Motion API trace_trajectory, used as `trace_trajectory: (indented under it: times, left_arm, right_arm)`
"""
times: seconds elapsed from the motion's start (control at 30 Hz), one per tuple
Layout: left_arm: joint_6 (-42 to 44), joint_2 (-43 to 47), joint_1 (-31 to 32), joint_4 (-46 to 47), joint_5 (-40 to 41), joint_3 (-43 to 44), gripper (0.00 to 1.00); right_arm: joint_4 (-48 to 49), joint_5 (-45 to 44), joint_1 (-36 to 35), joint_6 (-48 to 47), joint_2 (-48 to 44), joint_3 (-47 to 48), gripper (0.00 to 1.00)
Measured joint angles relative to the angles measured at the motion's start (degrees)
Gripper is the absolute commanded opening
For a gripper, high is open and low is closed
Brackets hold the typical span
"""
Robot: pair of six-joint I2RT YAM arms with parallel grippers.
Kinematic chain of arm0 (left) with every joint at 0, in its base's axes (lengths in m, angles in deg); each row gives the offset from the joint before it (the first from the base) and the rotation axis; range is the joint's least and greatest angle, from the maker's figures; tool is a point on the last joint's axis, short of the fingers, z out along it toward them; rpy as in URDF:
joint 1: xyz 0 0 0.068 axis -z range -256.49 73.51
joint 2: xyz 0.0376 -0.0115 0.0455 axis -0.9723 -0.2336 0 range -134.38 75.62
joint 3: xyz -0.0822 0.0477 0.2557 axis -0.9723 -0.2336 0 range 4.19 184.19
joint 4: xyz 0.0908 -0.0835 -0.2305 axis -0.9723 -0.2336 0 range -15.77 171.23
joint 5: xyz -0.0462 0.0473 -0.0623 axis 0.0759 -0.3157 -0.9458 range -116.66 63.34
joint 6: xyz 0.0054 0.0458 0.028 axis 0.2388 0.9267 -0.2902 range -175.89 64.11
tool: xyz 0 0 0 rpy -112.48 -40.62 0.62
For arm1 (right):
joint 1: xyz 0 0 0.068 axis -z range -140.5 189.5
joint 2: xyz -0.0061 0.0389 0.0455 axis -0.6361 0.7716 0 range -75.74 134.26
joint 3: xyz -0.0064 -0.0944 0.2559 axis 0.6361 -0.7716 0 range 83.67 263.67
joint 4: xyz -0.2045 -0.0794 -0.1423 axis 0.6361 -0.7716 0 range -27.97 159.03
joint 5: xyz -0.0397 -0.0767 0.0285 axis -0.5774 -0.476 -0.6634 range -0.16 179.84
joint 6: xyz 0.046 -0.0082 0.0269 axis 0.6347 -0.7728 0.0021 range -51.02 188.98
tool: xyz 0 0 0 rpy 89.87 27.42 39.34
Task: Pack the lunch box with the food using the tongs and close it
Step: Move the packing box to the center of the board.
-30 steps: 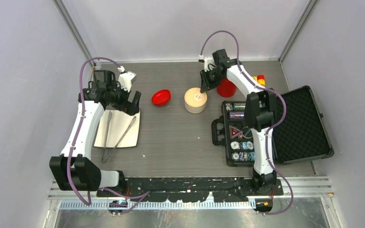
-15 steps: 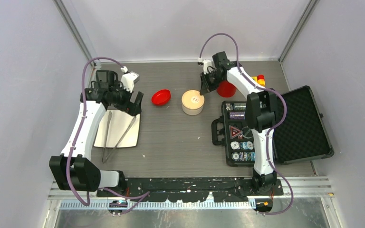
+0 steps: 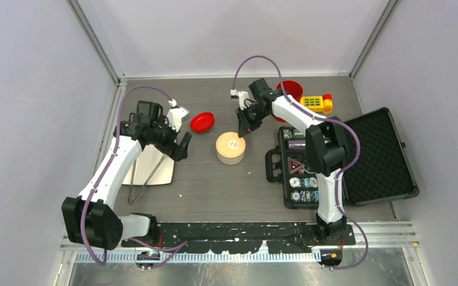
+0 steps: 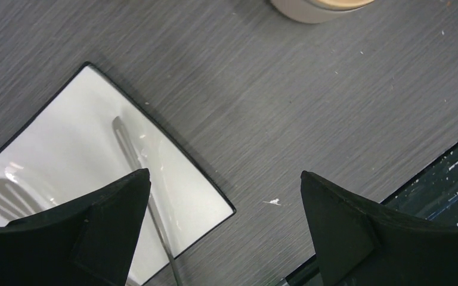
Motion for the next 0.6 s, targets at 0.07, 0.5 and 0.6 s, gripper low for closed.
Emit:
trace_trajectory:
  times: [0.07,0.5,0.6]
  left_arm:
    - [0.22,1.33,1.79,1.09,-0.22,-2.27,0.96]
    - [1.38,2.10,20.74,19.93,2.58,-11.56,0.74]
    - [1.31,-1.29,22.73,24.33,2.97,-11.80,0.73]
  right_arm:
    - [0.46,0.22,-1.55,1.16,-0.55,-1.03,0.00]
    - [3.96,0.79,-7.87,9.35,-0.66,-2.23,0.04]
    - [4.07,0.81,-8.20,10.45,-0.66,-2.36,0.04]
